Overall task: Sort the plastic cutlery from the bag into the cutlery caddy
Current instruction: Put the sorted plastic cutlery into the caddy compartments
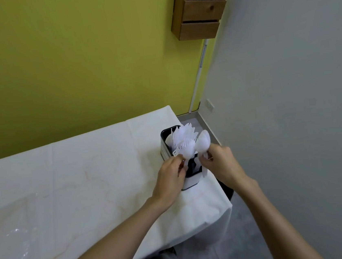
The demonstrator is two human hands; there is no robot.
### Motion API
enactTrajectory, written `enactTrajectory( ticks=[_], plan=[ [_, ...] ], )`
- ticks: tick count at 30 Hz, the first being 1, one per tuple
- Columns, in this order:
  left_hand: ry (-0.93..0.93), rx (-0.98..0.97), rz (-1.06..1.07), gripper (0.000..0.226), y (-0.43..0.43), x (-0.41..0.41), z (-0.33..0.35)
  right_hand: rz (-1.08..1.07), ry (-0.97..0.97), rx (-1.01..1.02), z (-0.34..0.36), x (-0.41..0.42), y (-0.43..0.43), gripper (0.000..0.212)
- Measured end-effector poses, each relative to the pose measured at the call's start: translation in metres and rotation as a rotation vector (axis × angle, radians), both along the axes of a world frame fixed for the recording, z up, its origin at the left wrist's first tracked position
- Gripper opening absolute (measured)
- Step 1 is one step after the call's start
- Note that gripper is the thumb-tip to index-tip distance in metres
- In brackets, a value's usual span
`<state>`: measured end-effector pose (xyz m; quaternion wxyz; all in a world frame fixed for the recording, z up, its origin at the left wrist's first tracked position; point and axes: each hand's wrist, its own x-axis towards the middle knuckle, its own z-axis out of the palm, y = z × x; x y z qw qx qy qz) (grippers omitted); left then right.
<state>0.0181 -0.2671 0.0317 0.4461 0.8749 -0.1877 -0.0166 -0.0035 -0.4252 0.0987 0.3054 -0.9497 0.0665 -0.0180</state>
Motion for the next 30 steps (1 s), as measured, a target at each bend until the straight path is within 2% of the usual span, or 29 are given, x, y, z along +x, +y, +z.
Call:
enactTrajectory(
  ticks=[4,11,17,20,24,30],
  plan=[
    [-0.01,0.016,0.009,0.008,0.001,-0.002,0.0,-0.146,-0.02,0.154,-0.012,-0.006,-0.001,0.025],
    [0.008,-0.037,0.036,0.005,0.0,-0.001,-0.002,-0.3,-0.118,0.205,-0.005,0.005,-0.006,0.029],
    [0.053,-0.118,0.039,0.013,0.001,-0.002,0.001,-0.304,-0.061,0.321,-0.042,-0.013,0.001,0.01],
    [0.044,-0.12,0.027,0.014,0.003,-0.002,0.0,-0.25,-0.06,0.305,-0.047,-0.021,0.001,0.023],
    [0.002,-0.107,0.02,0.013,0.004,-0.004,-0.003,-0.194,-0.06,0.387,-0.042,-0.029,0.004,0.053],
    [-0.019,-0.153,0.04,0.023,0.017,-0.008,-0.006,-0.107,-0.214,0.188,-0.038,-0.033,0.01,0.05]
  ],
)
